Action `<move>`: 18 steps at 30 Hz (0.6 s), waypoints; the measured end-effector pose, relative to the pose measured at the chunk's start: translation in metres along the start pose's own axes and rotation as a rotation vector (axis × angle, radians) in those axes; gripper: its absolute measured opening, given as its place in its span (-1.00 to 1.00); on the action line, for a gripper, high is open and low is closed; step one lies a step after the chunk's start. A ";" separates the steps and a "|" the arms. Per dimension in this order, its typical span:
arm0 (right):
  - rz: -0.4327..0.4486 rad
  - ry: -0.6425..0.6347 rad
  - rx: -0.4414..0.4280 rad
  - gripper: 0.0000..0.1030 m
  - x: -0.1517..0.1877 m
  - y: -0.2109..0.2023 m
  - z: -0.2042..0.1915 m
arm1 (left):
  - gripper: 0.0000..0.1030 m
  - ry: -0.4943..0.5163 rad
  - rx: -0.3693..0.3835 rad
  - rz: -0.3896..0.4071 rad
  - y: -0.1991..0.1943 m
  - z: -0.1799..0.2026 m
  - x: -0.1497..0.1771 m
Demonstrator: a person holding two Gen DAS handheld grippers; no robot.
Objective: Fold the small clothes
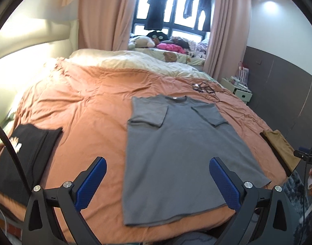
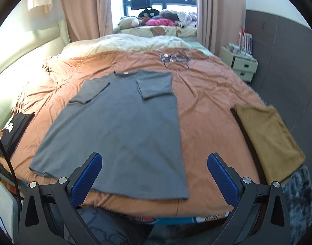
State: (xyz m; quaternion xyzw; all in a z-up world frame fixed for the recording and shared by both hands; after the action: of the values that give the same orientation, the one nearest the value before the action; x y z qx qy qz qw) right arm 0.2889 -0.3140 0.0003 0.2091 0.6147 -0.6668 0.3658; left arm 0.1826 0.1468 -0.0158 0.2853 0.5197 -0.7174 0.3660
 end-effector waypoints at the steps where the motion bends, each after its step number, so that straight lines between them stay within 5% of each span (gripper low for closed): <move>1: -0.007 0.000 0.003 1.00 0.004 0.001 0.002 | 0.96 -0.012 0.000 0.000 -0.003 -0.005 0.005; 11: -0.037 0.035 -0.040 1.00 0.028 0.011 0.016 | 0.90 -0.113 -0.011 -0.067 -0.011 -0.053 0.061; 18: -0.075 0.136 -0.093 1.00 0.050 0.035 0.028 | 0.49 -0.277 0.040 -0.103 0.005 -0.084 0.096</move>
State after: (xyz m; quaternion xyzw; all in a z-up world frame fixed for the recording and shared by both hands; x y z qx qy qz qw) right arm 0.2878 -0.3521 -0.0548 0.2137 0.6759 -0.6349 0.3073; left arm 0.1350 0.2035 -0.1192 0.1638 0.4638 -0.7780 0.3909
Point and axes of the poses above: each gripper's, at about its wrist camera, not at the fingertips, and y roughly the way its jaws point, z to its right, x to its underside, the point moved 4 cm from there along y, roughly the way its jaws point, and after that the axes turned 14 degrees about x, right-handed, at the moved point
